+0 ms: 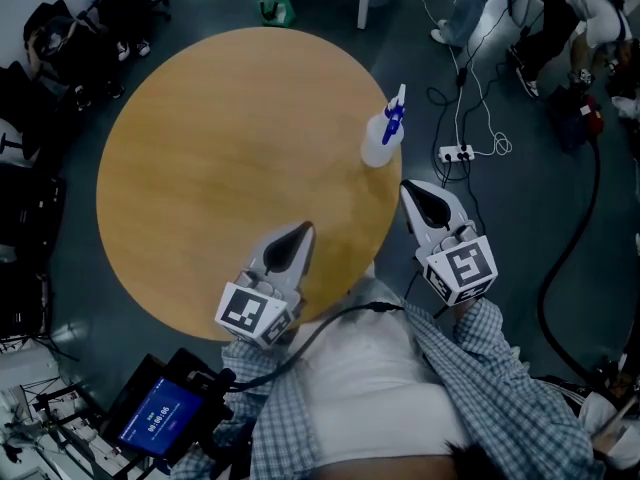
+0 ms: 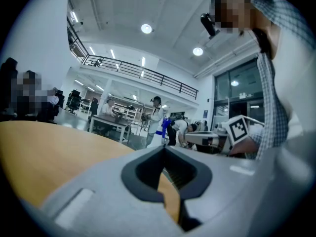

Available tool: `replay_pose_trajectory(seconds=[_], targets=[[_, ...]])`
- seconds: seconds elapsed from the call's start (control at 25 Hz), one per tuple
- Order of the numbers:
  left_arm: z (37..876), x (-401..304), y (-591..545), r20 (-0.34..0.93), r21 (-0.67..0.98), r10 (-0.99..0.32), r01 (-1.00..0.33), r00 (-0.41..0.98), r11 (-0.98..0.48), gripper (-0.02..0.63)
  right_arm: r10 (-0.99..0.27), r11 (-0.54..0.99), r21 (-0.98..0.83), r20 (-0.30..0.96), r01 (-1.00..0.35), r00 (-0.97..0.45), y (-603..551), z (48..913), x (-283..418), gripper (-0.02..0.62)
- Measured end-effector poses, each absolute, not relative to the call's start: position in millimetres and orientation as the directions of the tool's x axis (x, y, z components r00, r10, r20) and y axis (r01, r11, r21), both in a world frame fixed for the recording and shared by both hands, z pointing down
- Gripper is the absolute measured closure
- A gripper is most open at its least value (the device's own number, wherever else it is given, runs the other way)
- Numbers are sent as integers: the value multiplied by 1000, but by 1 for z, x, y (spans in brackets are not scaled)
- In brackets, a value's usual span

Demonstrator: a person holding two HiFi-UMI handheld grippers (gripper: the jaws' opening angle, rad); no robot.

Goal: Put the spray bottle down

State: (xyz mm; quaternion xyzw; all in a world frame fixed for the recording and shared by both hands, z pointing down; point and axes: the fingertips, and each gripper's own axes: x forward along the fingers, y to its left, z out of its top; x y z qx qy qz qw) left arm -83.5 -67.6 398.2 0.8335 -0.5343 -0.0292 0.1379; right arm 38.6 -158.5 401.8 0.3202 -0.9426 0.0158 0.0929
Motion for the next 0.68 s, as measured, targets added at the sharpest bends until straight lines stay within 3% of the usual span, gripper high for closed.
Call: replay_pose_trajectory(seconds=[0.68], targets=[[402,-86,-68,111,265,-901,-886,420,-380,604,-576,807,-8,211,-591,-790,-160,410,36,593]])
